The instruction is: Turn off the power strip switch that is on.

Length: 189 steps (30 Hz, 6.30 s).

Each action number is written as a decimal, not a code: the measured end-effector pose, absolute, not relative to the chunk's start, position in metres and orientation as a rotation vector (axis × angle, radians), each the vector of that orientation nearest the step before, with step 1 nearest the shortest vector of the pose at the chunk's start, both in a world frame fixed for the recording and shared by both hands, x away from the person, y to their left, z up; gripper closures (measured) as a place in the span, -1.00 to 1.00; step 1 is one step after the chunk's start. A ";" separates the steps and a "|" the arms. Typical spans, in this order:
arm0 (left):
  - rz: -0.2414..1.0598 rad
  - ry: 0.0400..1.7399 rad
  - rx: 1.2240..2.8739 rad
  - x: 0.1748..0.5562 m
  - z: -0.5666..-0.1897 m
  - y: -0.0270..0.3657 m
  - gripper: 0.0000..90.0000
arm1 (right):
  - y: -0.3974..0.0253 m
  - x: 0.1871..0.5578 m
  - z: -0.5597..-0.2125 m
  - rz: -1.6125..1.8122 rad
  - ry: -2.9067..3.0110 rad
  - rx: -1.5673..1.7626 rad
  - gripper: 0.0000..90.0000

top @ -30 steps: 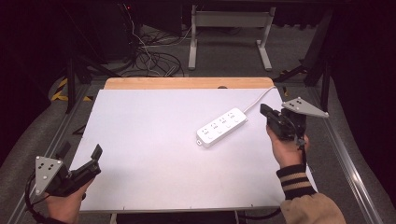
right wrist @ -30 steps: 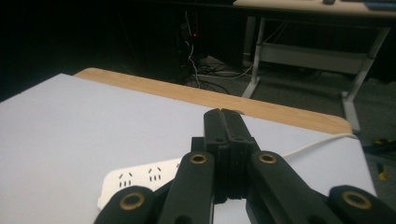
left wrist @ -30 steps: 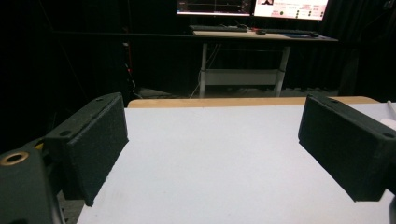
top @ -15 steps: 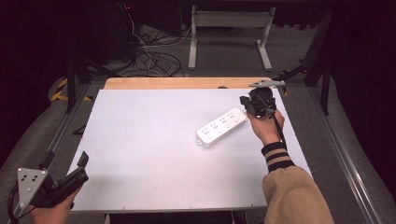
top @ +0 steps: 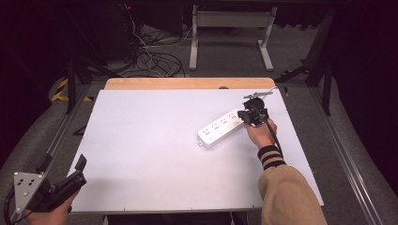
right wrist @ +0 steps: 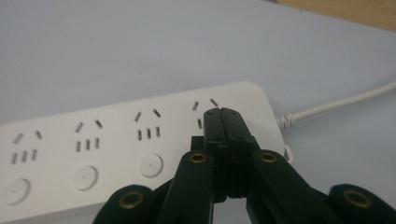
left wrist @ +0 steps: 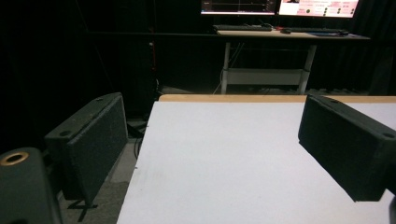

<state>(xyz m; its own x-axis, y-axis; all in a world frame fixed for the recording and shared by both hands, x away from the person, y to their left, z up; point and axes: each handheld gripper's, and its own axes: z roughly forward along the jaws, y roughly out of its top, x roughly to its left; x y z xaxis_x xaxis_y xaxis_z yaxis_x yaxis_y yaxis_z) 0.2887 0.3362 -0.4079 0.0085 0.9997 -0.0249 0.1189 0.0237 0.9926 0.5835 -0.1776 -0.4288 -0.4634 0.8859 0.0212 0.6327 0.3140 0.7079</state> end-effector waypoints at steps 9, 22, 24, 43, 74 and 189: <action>1.118 1.302 1.282 0.289 -0.408 0.337 -0.81 | -0.177 0.584 -0.444 0.881 2.238 1.289 1.00; 1.122 1.309 1.273 0.287 -0.407 0.338 -0.80 | -0.172 0.581 -0.452 0.825 2.225 1.249 1.00; 1.121 1.305 1.275 0.288 -0.407 0.338 -0.80 | -0.172 0.580 -0.452 0.828 2.218 1.245 1.00; 1.112 1.306 1.269 0.289 -0.406 0.337 -0.79 | -0.159 0.575 -0.454 0.775 2.199 1.209 1.00; 1.089 1.303 1.265 0.295 -0.405 0.335 -0.78 | -0.161 0.572 -0.459 0.756 2.146 1.124 1.00; 1.022 1.228 1.305 0.331 -0.400 0.309 -0.77 | -0.242 0.466 -0.371 1.353 1.597 1.034 1.00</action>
